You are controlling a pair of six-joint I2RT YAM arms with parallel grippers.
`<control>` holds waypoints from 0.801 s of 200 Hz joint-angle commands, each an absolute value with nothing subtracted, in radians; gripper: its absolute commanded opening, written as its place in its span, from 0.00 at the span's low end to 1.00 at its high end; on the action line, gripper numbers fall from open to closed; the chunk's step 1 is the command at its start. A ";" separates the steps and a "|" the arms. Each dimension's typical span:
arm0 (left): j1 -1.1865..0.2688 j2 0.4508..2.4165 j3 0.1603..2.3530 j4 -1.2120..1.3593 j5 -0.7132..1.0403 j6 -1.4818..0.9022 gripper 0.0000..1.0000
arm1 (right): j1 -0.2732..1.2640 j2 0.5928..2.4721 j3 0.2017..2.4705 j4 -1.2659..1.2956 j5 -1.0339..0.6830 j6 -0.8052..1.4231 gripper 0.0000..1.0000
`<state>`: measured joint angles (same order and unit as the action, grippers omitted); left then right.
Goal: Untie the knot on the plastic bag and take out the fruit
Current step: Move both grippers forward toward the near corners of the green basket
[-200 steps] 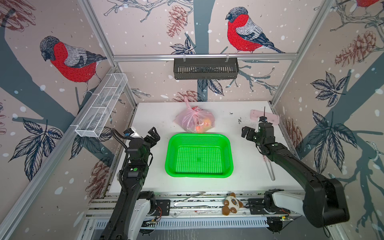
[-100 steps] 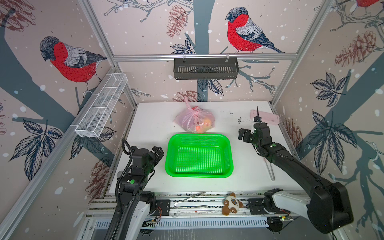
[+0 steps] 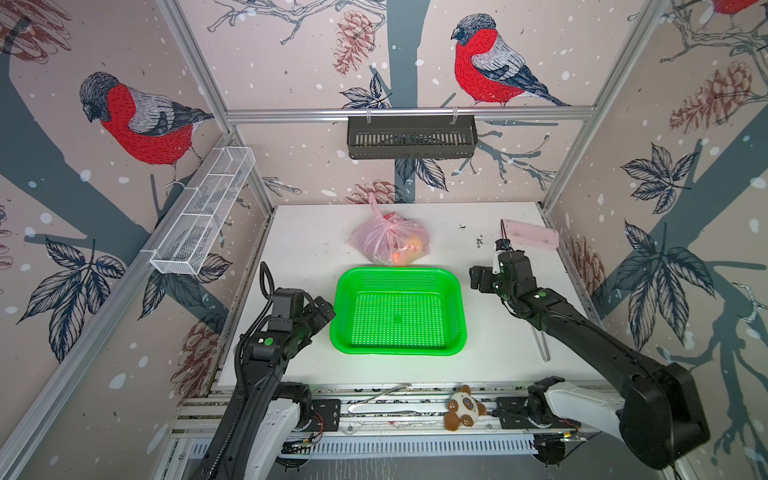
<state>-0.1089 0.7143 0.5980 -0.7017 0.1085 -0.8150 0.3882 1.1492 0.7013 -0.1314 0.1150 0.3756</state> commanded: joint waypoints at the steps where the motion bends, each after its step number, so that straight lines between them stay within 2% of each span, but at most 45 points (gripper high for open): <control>1: -0.111 0.757 0.596 -0.642 0.207 -0.723 0.96 | 0.403 1.122 0.684 -0.151 0.101 0.433 0.86; 50: -0.138 0.817 0.574 -0.583 0.251 -0.710 0.90 | 0.432 1.114 0.666 -0.166 0.079 0.506 0.82; 82: -0.228 0.911 0.596 -0.539 0.204 -0.710 0.87 | 0.442 1.124 0.654 -0.157 0.078 0.530 0.81; 98: -0.267 0.968 0.610 -0.516 0.183 -0.710 0.81 | 0.445 1.129 0.655 -0.157 0.076 0.537 0.80; 107: -0.285 0.995 0.612 -0.499 0.175 -0.714 0.77 | 0.447 1.129 0.655 -0.157 0.075 0.542 0.79; 140: -0.337 1.064 0.606 -0.436 0.163 -0.735 0.48 | 0.451 1.127 0.653 -0.163 0.079 0.557 0.78; 160: -0.384 1.091 0.601 -0.396 0.155 -0.765 0.38 | 0.451 1.122 0.649 -0.172 0.093 0.566 0.77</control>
<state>-0.3420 1.0687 0.6025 -0.4782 0.1783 -0.7280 0.4500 1.1278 0.6529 -0.1589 0.0792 0.5465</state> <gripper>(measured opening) 0.410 0.770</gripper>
